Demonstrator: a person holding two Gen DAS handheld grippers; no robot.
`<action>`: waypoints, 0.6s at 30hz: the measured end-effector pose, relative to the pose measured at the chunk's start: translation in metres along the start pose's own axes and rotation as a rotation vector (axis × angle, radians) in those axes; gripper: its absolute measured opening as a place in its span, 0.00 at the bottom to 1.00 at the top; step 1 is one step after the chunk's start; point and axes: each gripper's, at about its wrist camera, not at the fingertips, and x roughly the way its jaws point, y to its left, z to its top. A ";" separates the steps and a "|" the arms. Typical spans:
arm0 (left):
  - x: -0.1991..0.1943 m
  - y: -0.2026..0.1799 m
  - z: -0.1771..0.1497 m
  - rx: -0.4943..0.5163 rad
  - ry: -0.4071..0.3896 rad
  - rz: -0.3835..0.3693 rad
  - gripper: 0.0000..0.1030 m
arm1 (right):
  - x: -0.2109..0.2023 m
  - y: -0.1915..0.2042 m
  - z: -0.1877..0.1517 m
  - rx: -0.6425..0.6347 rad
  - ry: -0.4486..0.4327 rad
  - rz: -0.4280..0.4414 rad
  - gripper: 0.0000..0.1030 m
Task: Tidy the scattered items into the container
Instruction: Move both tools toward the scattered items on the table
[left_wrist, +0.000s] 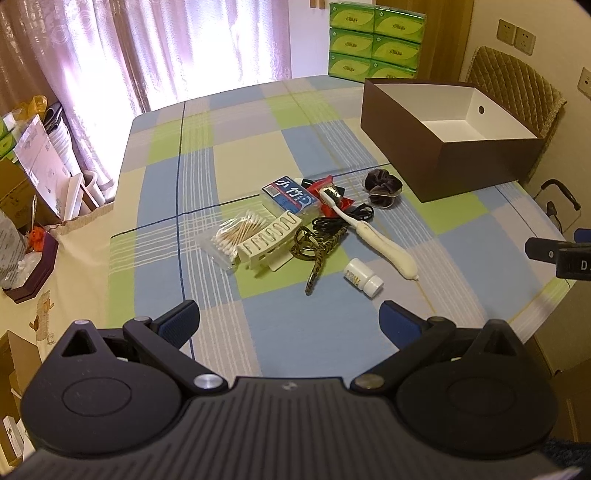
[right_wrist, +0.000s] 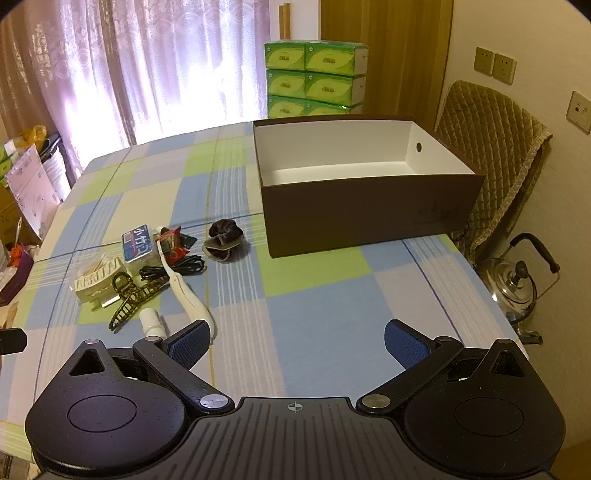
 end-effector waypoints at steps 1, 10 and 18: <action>0.000 -0.001 0.000 0.002 0.000 -0.001 0.99 | 0.000 -0.001 0.000 0.000 0.000 0.000 1.00; 0.004 -0.003 0.005 0.007 0.007 -0.002 0.99 | 0.002 -0.003 0.002 -0.007 0.002 0.003 1.00; 0.009 -0.004 0.010 0.008 0.016 0.002 0.99 | 0.010 0.000 0.008 -0.016 0.012 0.015 1.00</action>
